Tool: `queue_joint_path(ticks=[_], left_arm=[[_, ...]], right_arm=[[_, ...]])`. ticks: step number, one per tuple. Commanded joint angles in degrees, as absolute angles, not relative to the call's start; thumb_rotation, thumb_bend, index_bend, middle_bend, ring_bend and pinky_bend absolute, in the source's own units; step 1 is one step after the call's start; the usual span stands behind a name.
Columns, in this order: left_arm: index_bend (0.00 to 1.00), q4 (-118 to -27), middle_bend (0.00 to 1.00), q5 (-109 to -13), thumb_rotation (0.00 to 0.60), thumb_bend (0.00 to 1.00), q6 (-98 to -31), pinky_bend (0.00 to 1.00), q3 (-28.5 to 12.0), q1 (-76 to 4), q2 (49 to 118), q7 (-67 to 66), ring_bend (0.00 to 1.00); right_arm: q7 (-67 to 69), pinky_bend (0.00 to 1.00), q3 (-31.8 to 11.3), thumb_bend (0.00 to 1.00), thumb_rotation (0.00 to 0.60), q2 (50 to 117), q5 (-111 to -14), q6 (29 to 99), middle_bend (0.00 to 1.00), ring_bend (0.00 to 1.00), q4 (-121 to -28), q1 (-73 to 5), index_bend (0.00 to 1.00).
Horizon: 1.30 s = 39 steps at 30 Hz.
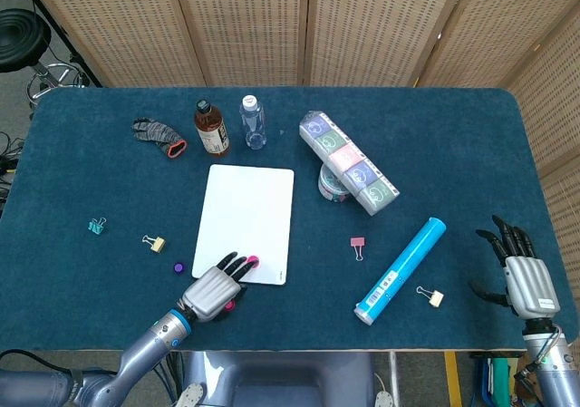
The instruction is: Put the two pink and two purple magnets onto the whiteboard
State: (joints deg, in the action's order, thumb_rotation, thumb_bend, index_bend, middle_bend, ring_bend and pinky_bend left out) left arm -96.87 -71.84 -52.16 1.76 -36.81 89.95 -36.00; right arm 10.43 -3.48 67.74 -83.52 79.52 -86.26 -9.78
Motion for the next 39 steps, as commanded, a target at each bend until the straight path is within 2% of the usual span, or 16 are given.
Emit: queue_joint_path(ticks=[1,11,19,28,39], left_arm=[[0.60,-97.3,0.00,-71.7,0.600,0.27,-52.5,0.00,1.6,-36.9,89.6,-35.9,0.00],[0.60,-98.7,0.00,-70.5,0.600,0.27,-53.2,0.00,0.1,-37.8,88.1,-35.2,0.00],[0.60,-97.8,0.00,-66.7,0.600,0.27,-52.0,0.00,-5.0,-41.0,87.1,-33.7,0.00],[0.60,-91.0,0.00,-60.3,0.600,0.27,-46.7,0.00,-11.1,-47.4,89.2,-31.0,0.00],[0.60,-81.5,0.00,-60.2,0.600,0.27,-45.6,0.00,-12.2,-51.0,93.7,-26.9,0.00]], right_arm=[[10.4,0.00,-3.5,0.22,0.600,67.7,-83.5,79.5,0.00,0.00,-86.2,-9.7,0.17],[10.4,0.00,-3.7,0.22,0.600,67.7,-83.4,79.1,0.00,0.00,-86.4,-9.6,0.17],[10.6,0.00,-3.9,0.22,0.600,67.6,-83.3,78.7,0.00,0.00,-86.3,-9.6,0.18],[11.0,0.00,-4.2,0.22,0.600,67.7,-82.9,78.1,0.00,0.00,-85.9,-9.7,0.18],[11.9,0.00,-4.6,0.22,0.600,67.6,-82.2,77.4,0.00,0.00,-85.5,-9.7,0.18]])
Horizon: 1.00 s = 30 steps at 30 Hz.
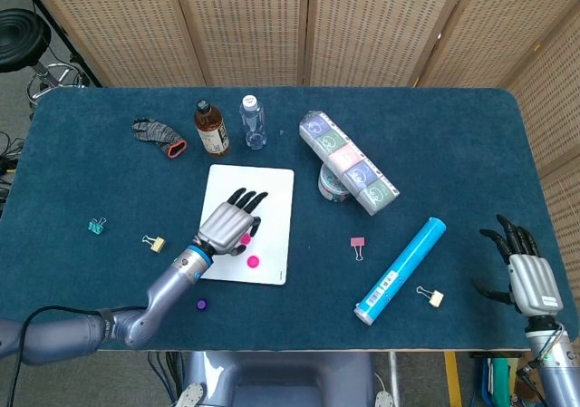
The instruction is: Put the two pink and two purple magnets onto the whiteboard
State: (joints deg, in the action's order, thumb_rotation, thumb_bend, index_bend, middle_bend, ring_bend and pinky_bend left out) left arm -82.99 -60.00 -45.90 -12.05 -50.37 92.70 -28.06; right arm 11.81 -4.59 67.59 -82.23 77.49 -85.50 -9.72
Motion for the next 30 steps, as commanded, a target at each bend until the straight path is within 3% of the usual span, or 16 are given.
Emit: queue_joint_path(ticks=[1,8,15,23,30], left_arm=[[0.60,-80.8,0.00,-60.2,0.600,0.27,-45.6,0.00,-12.2,-51.3,94.1,-26.6,0.00],[0.59,-77.7,0.00,-59.6,0.600,0.26,-45.7,0.00,-12.2,-52.7,96.5,-26.7,0.00],[0.38,-75.9,0.00,-56.8,0.600,0.19,-46.1,0.00,-12.2,-54.1,99.0,-28.9,0.00],[0.35,-77.6,0.00,-55.1,0.600,0.19,-47.8,0.00,-11.8,-54.3,98.8,-30.1,0.00],[0.34,-84.5,0.00,-58.8,0.600,0.19,-51.4,0.00,-9.6,-50.8,92.1,-27.3,0.00]], right_arm=[[12.0,0.00,-4.7,0.22,0.600,67.5,-82.2,77.4,0.00,0.00,-85.4,-9.7,0.18],[12.1,0.00,-4.6,0.23,0.600,67.5,-82.4,77.3,0.00,0.00,-85.5,-9.7,0.18],[12.9,0.00,-4.9,0.22,0.600,67.2,-82.3,77.4,0.00,0.00,-85.6,-9.6,0.18],[13.4,0.00,-4.9,0.23,0.600,66.9,-82.5,77.6,0.00,0.00,-85.6,-9.5,0.18],[13.1,0.00,-4.8,0.23,0.600,66.9,-82.8,77.6,0.00,0.00,-85.8,-9.4,0.18]])
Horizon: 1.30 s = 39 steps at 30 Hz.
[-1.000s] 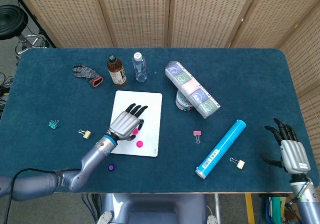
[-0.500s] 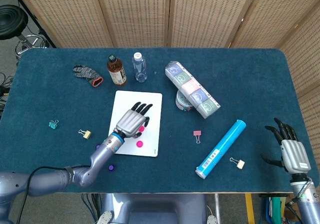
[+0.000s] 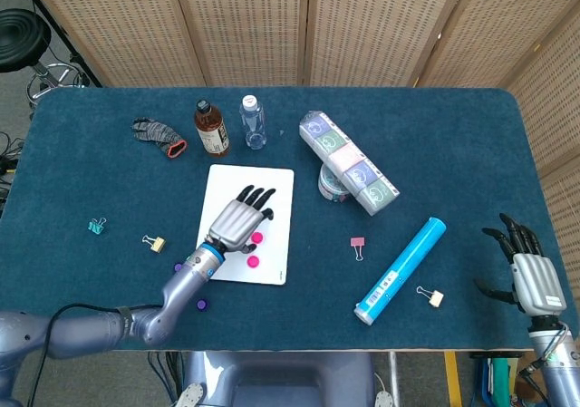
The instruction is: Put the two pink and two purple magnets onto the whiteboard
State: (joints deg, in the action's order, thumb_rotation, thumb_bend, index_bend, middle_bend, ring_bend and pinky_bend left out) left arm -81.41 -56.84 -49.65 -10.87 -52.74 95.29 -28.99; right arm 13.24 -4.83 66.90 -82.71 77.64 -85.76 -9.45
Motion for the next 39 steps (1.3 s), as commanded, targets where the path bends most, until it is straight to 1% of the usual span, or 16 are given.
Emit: queue_joint_path(ticks=[1,6,10,12,14,16,18,23,30,33,39], left_arm=[[0.34,-85.6,0.00,-59.6,0.600,0.19,-52.0,0.00,-9.2,-50.0,90.8,-26.6,0.00],[0.34,-91.1,0.00,-65.0,0.600,0.20,-56.0,0.00,-5.0,-44.4,83.5,-21.7,0.00],[0.33,-92.7,0.00,-70.7,0.600,0.23,-58.6,0.00,-0.9,-40.1,79.2,-16.2,0.00],[0.33,-92.4,0.00,-73.1,0.600,0.23,-59.9,0.00,0.9,-38.4,78.2,-14.4,0.00],[0.33,-91.2,0.00,-75.6,0.600,0.27,-61.6,0.00,2.9,-36.4,77.5,-12.9,0.00],[0.33,-90.1,0.00,-77.5,0.600,0.30,-62.6,0.00,4.3,-35.0,77.5,-11.7,0.00],[0.33,-88.8,0.00,-79.5,0.600,0.31,-63.9,0.00,5.2,-33.7,77.7,-10.6,0.00],[0.33,-86.7,0.00,-82.0,0.600,0.31,-66.1,0.00,6.7,-31.0,78.8,-9.1,0.00],[0.33,-84.9,0.00,-82.4,0.600,0.32,-65.6,0.00,7.1,-29.1,79.9,-7.2,0.00],[0.36,-84.3,0.00,-82.1,0.600,0.33,-65.2,0.00,6.8,-28.7,80.3,-7.4,0.00],[0.37,-82.4,0.00,-81.0,0.600,0.33,-63.2,0.00,5.2,-29.0,81.6,-6.4,0.00]], right_arm=[[13.1,0.00,-4.8,0.22,0.600,66.9,-82.8,77.6,0.00,0.00,-85.9,-9.4,0.18],[12.8,0.00,-4.7,0.22,0.600,66.9,-83.1,77.9,0.00,0.00,-86.4,-9.4,0.18],[12.6,0.00,-4.6,0.23,0.600,66.9,-83.3,77.8,0.00,0.00,-86.6,-9.4,0.18],[12.6,0.00,-4.5,0.23,0.600,66.9,-83.4,77.8,0.00,0.00,-86.8,-9.4,0.19],[12.6,0.00,-4.4,0.23,0.600,66.9,-83.7,77.8,0.00,0.00,-87.0,-9.4,0.19],[12.5,0.00,-4.3,0.23,0.600,66.9,-83.8,77.9,0.00,0.00,-87.1,-9.4,0.19],[12.4,0.00,-4.2,0.23,0.600,67.0,-84.0,77.9,0.00,0.00,-87.2,-9.4,0.19],[12.5,0.00,-4.2,0.23,0.600,66.9,-84.1,78.0,0.00,0.00,-87.5,-9.4,0.19],[12.9,0.00,-4.2,0.23,0.600,66.7,-84.2,78.0,0.00,0.00,-87.6,-9.3,0.19],[13.1,0.00,-4.2,0.23,0.600,66.6,-84.2,77.9,0.00,0.00,-87.6,-9.3,0.19],[13.1,0.00,-4.1,0.23,0.600,66.6,-84.2,77.8,0.00,0.00,-87.6,-9.4,0.19]])
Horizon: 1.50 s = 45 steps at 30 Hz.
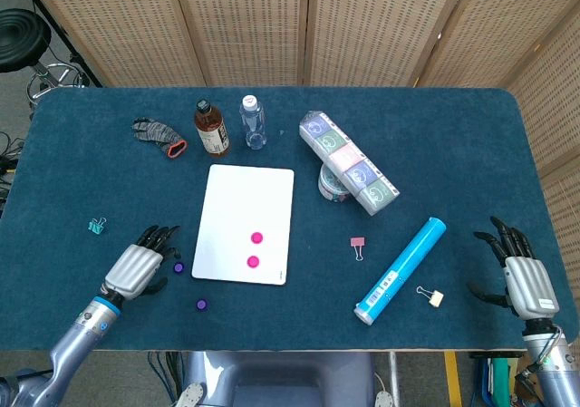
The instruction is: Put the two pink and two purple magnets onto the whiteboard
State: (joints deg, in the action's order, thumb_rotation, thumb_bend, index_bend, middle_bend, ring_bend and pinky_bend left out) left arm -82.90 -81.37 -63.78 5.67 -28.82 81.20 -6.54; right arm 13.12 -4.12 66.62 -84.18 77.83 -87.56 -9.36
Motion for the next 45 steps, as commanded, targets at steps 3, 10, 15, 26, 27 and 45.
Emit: queue_joint_path(ticks=[3,10,15,26,27,45], left_arm=[[0.37,-81.8,0.00,-80.3,0.600,0.34,-62.2,0.00,4.2,-29.2,82.1,-6.6,0.00],[0.37,-81.3,0.00,-78.8,0.600,0.34,-59.9,0.00,3.3,-29.4,82.8,-7.5,0.00],[0.37,-81.3,0.00,-79.6,0.600,0.34,-59.1,0.00,3.4,-29.3,83.0,-6.6,0.00],[0.38,-81.0,0.00,-79.4,0.600,0.34,-58.5,0.00,2.4,-29.4,84.0,-7.8,0.00],[0.38,-81.0,0.00,-79.3,0.600,0.34,-58.2,0.00,2.4,-29.4,84.2,-7.9,0.00],[0.56,-79.1,0.00,-79.8,0.600,0.36,-57.6,0.00,2.0,-29.0,85.8,-7.4,0.00]], right_arm=[[13.2,0.00,-4.1,0.23,0.600,66.6,-84.1,77.8,0.00,0.00,-87.6,-9.4,0.19],[13.1,0.00,-4.2,0.22,0.600,66.6,-84.1,77.7,0.00,0.00,-87.5,-9.4,0.19],[13.3,0.00,-4.2,0.22,0.600,66.6,-84.0,77.6,0.00,0.00,-87.5,-9.4,0.19],[13.3,0.00,-4.1,0.23,0.600,66.6,-84.0,77.6,0.00,0.00,-87.5,-9.4,0.19],[13.4,0.00,-4.2,0.23,0.600,66.6,-84.0,77.6,0.00,0.00,-87.6,-9.4,0.19],[13.9,0.00,-4.3,0.23,0.600,66.4,-83.8,77.7,0.00,0.00,-87.6,-9.3,0.19]])
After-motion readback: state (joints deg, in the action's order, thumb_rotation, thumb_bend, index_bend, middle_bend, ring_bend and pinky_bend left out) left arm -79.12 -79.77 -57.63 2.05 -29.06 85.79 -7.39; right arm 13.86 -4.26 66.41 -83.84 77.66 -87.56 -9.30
